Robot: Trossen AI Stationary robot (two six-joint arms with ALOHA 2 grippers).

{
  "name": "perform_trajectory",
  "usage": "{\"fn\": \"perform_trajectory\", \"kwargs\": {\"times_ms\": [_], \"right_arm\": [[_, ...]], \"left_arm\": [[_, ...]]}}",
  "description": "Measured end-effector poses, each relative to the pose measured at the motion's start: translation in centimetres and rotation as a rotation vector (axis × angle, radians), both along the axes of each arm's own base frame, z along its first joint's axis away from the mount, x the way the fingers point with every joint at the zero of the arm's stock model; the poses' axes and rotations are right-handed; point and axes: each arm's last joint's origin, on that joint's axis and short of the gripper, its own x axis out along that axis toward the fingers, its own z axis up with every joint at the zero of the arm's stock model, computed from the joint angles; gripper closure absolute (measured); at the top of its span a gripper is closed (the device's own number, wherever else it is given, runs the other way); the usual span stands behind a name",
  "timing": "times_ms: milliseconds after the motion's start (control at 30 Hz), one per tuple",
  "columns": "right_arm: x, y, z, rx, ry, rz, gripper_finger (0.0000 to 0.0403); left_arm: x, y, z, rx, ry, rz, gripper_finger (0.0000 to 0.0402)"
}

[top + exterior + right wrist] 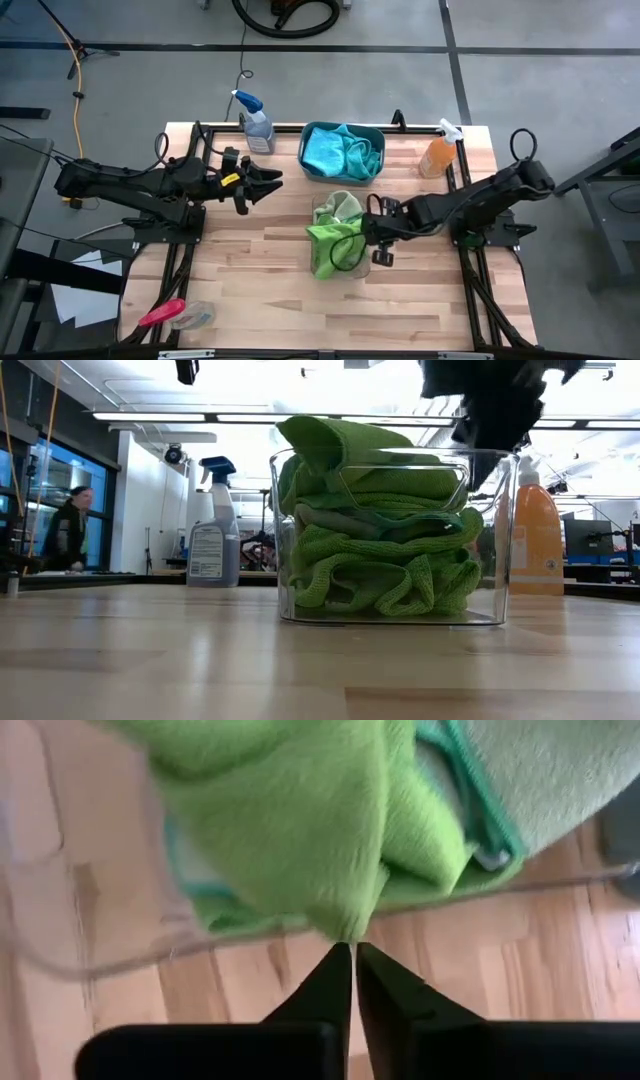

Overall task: Sort microfiber towel by color & place in baskets
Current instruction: Put the green microfiber towel into the transparent bin

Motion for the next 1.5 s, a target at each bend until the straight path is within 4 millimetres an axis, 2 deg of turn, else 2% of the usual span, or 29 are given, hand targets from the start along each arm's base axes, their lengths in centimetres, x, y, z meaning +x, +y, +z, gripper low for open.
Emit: {"fn": "perform_trajectory", "kwargs": {"times_ms": [100,233,333,633,767,833,1000,1267,1500], "right_arm": [[0.6,-0.4,-0.2,0.000,-0.018,-0.001,0.0375],[1.4,-0.7,-0.1,0.025,-0.079,0.002,0.0397],[1.8,-0.7,0.1,0.051,-0.120,0.003,0.0394],[3.0,-0.8,-2.5,0.024,-0.030,-0.010,0.0397],[2.7,-0.8,-2.7,0.006,0.005,-0.020,0.0400],[2.3,-0.9,-2.2,-0.003,0.038,-0.019,0.0402],[1.4,-1.3,0.8,-0.051,0.063,-0.025,0.0398],[0.1,-2.1,3.7,-0.113,0.057,-0.035,0.0398],[1.7,-1.9,4.3,-0.055,-0.114,-0.033,0.0398]], "left_arm": [[0.0,0.0,0.1,-0.001,-0.014,0.000,0.0204],[0.0,0.0,0.1,-0.001,-0.014,0.000,0.0204],[0.0,0.0,0.1,-0.001,-0.014,0.000,0.0204],[0.0,0.0,0.1,0.000,-0.012,0.000,0.0204],[0.0,0.0,0.1,0.000,-0.010,0.000,0.0204],[0.0,0.0,0.1,0.000,-0.010,0.000,0.0204],[0.0,0.0,0.1,0.009,-0.008,0.001,0.0204],[0.0,0.0,0.1,0.009,-0.009,0.001,0.0204],[0.0,0.0,0.1,0.009,-0.009,0.001,0.0204]]}}
